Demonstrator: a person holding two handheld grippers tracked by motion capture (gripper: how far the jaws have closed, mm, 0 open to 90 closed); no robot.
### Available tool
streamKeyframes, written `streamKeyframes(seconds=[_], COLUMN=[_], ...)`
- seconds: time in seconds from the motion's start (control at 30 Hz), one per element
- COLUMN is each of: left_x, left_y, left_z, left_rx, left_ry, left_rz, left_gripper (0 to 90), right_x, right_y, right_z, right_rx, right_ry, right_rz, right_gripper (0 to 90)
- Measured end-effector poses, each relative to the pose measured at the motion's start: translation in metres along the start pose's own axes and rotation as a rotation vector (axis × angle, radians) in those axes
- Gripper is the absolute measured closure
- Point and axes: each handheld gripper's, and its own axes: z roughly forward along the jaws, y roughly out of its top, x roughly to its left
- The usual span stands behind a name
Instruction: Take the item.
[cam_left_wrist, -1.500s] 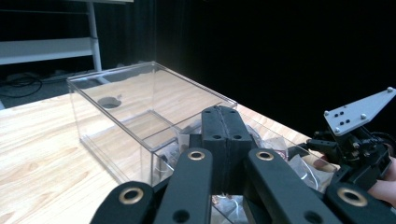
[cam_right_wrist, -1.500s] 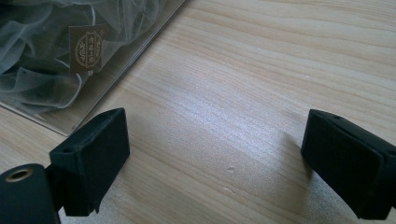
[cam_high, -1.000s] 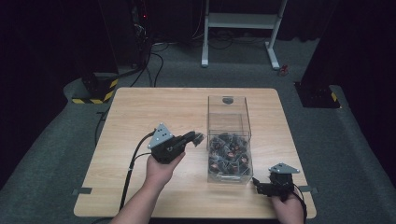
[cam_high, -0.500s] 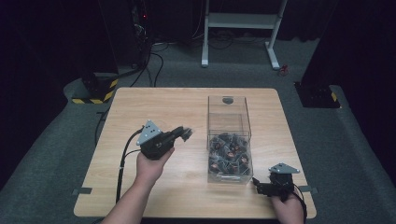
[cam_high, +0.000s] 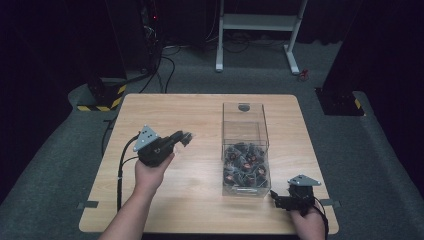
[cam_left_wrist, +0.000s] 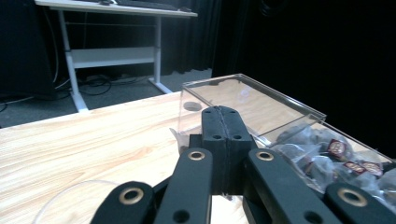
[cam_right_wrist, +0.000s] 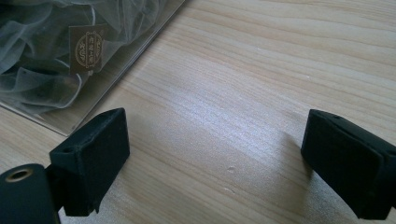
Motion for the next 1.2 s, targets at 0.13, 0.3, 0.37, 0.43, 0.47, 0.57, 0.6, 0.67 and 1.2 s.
streamKeyframes(seconds=[0.13,0.3,0.37,0.43,0.47,0.57,0.6,0.67,1.2], left_x=[0.007,0.013,0.016,0.018,0.019,0.023,0.024,0.027,0.045], left_y=[0.0,0.0,0.0,0.0,0.0,-0.001,-0.001,-0.001,-0.009], left_z=[-0.002,-0.004,-0.005,-0.005,-0.005,-0.005,-0.005,-0.005,-0.002], left_rx=[-0.003,-0.002,-0.004,-0.004,0.0,0.004,0.003,0.004,0.03], left_ry=[0.017,0.035,0.042,0.047,0.051,0.059,0.064,0.069,0.111], left_rz=[-0.005,-0.004,-0.007,-0.012,-0.005,-0.007,-0.009,-0.013,-0.028], left_gripper=[89.9,89.9,89.9,89.9,89.9,89.9,89.9,89.9,90.0], right_x=[0.0,0.0,0.0,0.0,0.0,0.0,0.0,0.0,0.0], right_y=[0.0,0.0,0.0,0.0,0.0,0.0,0.0,0.0,0.0], right_z=[0.0,0.0,0.0,0.0,0.0,0.0,0.0,0.0,0.0], right_rx=[0.0,0.0,0.0,0.0,0.0,0.0,0.0,0.0,0.0], right_ry=[0.0,0.0,0.0,0.0,0.0,0.0,0.0,0.0,0.0], right_rz=[0.0,0.0,0.0,0.0,0.0,0.0,0.0,0.0,0.0], right_gripper=[7.8,7.8,7.8,7.8,7.7,7.8,7.7,7.7,7.8])
